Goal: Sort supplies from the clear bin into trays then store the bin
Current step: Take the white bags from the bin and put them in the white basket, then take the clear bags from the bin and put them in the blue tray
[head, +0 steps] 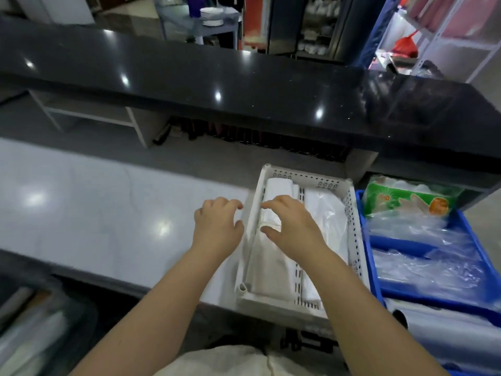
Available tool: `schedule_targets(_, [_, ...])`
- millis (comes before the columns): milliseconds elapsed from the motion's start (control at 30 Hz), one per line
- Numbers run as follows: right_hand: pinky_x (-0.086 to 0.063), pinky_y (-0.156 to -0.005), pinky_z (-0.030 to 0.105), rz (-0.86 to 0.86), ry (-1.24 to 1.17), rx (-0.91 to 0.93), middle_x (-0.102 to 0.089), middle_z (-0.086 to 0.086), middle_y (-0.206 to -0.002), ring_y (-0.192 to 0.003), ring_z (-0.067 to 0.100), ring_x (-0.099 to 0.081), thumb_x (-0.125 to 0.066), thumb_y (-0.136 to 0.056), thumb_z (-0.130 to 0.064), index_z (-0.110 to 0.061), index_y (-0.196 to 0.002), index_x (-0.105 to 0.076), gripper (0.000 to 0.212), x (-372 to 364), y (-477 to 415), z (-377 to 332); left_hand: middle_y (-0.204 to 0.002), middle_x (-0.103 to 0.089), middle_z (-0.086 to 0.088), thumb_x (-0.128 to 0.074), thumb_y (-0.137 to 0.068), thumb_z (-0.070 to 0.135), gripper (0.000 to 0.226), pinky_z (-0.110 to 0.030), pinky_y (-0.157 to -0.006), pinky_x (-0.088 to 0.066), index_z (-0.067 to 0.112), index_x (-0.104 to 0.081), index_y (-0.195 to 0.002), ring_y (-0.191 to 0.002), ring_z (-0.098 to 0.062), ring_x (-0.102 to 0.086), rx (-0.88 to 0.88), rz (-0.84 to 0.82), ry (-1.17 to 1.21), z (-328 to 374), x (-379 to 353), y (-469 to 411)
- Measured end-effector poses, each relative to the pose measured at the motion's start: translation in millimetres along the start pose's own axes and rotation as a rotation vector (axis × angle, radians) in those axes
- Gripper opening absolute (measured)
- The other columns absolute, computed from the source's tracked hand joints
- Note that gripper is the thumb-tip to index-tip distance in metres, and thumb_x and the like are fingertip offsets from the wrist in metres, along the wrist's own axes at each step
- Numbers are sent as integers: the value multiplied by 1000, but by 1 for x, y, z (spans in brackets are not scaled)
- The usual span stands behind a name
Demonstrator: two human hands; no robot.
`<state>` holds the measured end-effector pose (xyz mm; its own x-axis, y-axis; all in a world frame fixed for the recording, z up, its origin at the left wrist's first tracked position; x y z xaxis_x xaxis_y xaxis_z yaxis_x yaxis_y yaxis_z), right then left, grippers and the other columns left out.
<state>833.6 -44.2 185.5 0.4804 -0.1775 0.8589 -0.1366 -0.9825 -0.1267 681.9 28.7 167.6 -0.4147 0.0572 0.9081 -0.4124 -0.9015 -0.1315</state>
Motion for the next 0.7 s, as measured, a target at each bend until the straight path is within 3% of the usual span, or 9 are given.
schedule_targets(300, [-43,-94,39,-118,179,406,-60,0,-121,-109,23,-52,-68,-85,-29,-22,-118,-60,35,-68,6,-89,-123,-55,4,-55,-85,31,36,-40,-95,-33,29,-54,-121,-116,-23,-42,344,93,-130,-88,28,113])
schedule_targets(700, [-44,-85,44,-371,154,879,-61,7,-115,-104,33,-51,-64,-79,-20,-13,-115,-61,36,-195,12,-299,-117,-58,-1,-60,-80,31,36,-41,-86,-40,30,-58,-116,-108,-28,-48,836,330,-101,-271,119,260])
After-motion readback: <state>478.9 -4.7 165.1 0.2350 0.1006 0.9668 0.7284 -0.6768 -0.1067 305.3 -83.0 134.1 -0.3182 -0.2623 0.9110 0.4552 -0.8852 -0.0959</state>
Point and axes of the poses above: each hand's wrist, its own y-axis away from the middle knuckle, its own x-axis out of the back of the hand, z = x × y, the point moved 3 cm from there along -y, towards the middle knuckle
